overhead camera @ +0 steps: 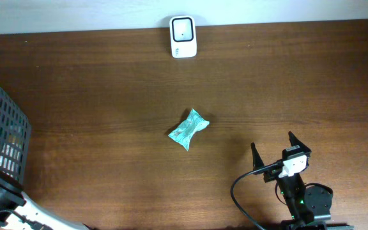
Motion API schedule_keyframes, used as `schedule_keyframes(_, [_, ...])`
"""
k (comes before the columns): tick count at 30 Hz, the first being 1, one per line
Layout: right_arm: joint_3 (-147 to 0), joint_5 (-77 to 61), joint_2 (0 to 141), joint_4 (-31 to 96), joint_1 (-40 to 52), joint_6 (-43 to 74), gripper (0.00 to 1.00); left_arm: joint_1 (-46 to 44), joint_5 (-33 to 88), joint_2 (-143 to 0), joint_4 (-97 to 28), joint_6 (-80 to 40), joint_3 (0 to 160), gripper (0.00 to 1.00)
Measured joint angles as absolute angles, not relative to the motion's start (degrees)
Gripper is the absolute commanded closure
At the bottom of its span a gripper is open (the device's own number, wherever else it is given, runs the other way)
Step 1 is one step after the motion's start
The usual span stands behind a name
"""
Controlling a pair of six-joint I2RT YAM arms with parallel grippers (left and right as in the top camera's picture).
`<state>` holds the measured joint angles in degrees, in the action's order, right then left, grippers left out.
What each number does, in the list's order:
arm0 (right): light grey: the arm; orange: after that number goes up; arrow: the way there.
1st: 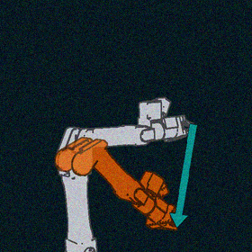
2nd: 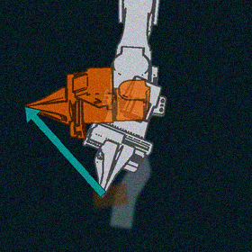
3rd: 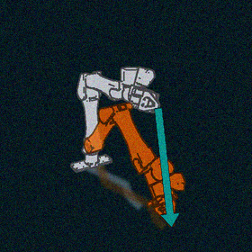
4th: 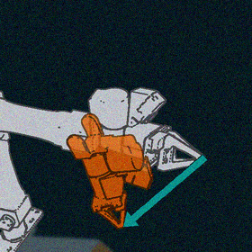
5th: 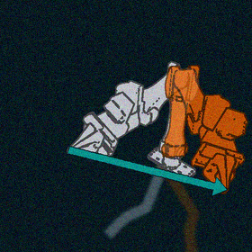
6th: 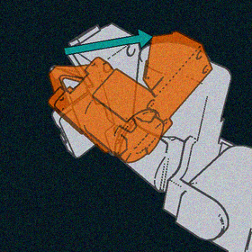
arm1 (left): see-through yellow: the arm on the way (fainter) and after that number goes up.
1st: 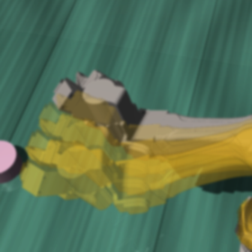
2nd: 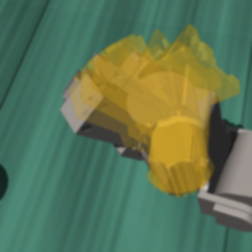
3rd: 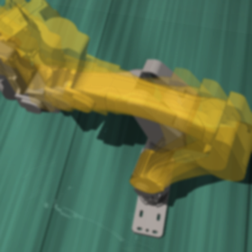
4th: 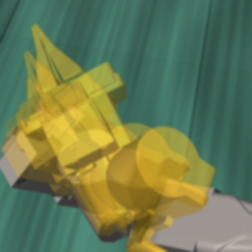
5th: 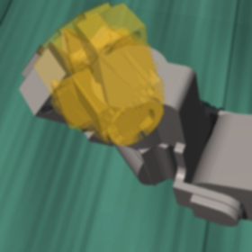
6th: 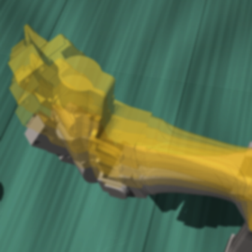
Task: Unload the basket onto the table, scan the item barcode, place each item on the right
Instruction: 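Reach the left gripper into the basket and grasp the orange packet, then place the orange packet beside the mint-green packet with the left gripper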
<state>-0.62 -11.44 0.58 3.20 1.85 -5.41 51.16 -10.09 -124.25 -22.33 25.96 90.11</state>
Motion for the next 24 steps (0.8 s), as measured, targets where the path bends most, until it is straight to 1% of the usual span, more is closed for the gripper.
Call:
schedule_keyframes(6, [-0.62, -11.44, 0.58, 3.2, 1.85, -5.37, 0.02, 48.64, -9.52, -121.34, -23.16, 22.17, 90.11, 1.0])
schedule_keyframes(9, [-0.62, -11.44, 0.58, 3.2, 1.85, -5.41, 0.02, 45.06, -8.75, -108.4, -22.0, 18.7, 90.17, 1.0])
schedule_keyframes(13, [-0.62, -11.44, 0.58, 3.2, 1.85, -5.37, 0.02, 42.78, -8.54, -88.64, -21.82, 13.85, 90.89, 1.0])
schedule_keyframes(16, [-0.62, -11.44, 0.58, 3.2, 1.85, -5.39, 0.02, 38.92, -5.56, -80.2, -25.67, 11.64, 91.55, 1.0])
schedule_keyframes(17, [-0.62, -11.44, 0.58, 3.2, 1.85, -5.39, 0.02, 34.85, -2.11, -77.06, -27.9, 11.25, 91.61, 1.0])
schedule_keyframes(19, [-0.62, -11.44, 0.58, 3.2, 1.85, -5.41, 0.02, 28.01, 1.5, -75.64, -30.81, 9.93, 91.74, 1.0])
schedule_keyframes(21, [-0.62, -11.44, 0.58, 3.2, 1.85, -5.37, 0.02, 16.95, 4.14, -76.9, -36.91, 9.15, 91.74, 1.0])
schedule_keyframes(24, [-0.62, -11.42, 0.58, 3.2, 1.85, -5.39, 0.02, 5.43, 5.45, -81.21, -44.77, 8.71, 91.7, 1.0])
